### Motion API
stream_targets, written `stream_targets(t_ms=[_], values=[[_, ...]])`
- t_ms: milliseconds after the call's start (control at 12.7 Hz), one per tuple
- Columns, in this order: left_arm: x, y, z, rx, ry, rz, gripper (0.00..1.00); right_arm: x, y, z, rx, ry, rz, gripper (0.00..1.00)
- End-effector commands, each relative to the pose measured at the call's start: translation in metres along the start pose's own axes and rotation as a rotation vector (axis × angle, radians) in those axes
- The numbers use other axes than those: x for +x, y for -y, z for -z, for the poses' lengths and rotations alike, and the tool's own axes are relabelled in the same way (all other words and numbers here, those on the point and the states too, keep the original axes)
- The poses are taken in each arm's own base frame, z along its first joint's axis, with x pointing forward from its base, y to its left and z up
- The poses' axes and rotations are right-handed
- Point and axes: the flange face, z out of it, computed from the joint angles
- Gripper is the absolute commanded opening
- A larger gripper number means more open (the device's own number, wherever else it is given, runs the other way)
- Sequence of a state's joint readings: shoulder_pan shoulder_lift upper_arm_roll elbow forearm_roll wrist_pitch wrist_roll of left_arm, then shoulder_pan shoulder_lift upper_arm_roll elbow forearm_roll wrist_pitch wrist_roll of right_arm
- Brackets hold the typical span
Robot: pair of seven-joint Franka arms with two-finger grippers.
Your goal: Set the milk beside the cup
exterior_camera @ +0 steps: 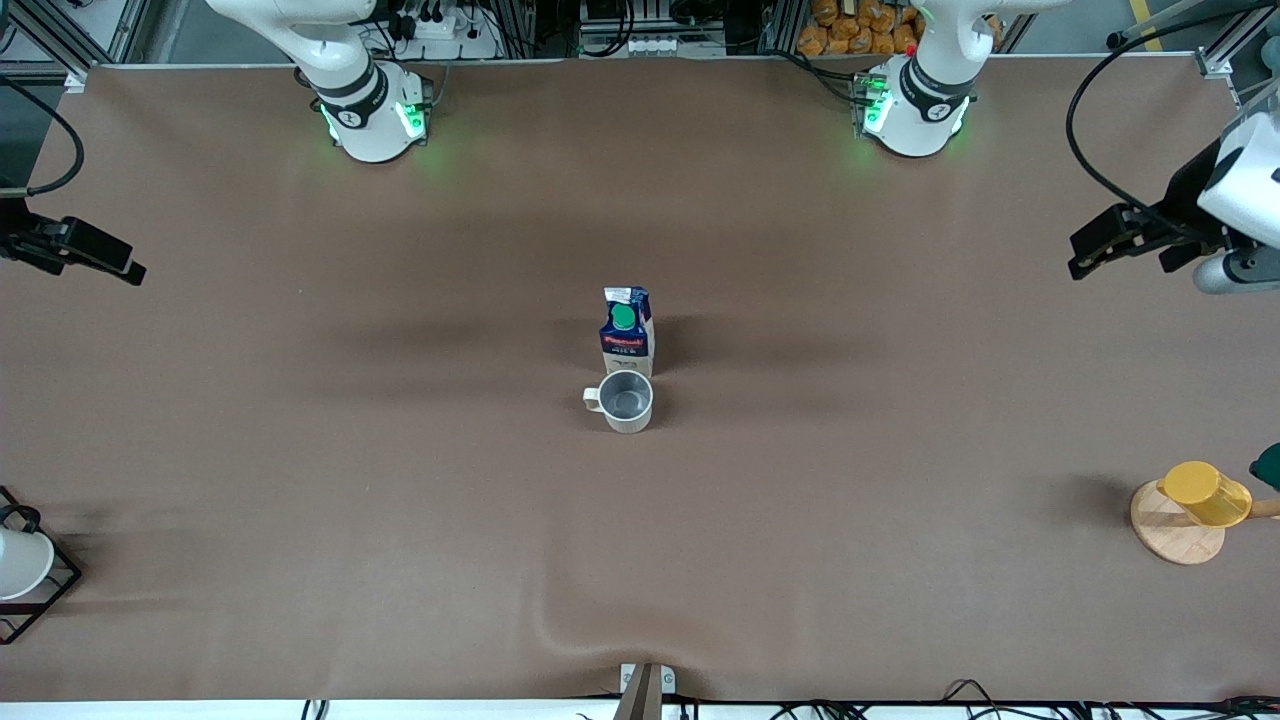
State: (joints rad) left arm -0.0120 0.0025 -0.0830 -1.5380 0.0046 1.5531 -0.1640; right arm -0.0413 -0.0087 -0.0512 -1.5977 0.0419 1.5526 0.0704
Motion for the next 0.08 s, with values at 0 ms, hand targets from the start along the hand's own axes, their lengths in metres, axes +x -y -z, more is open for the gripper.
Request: stream_targets(t_ms=[0], values=[[-0.0030,-0.0050,0.0075,-0.018,0.006,-0.030,1.00,-0.0015,0.0012,-0.0017,-0.005,0.002,-0.006,1.00]])
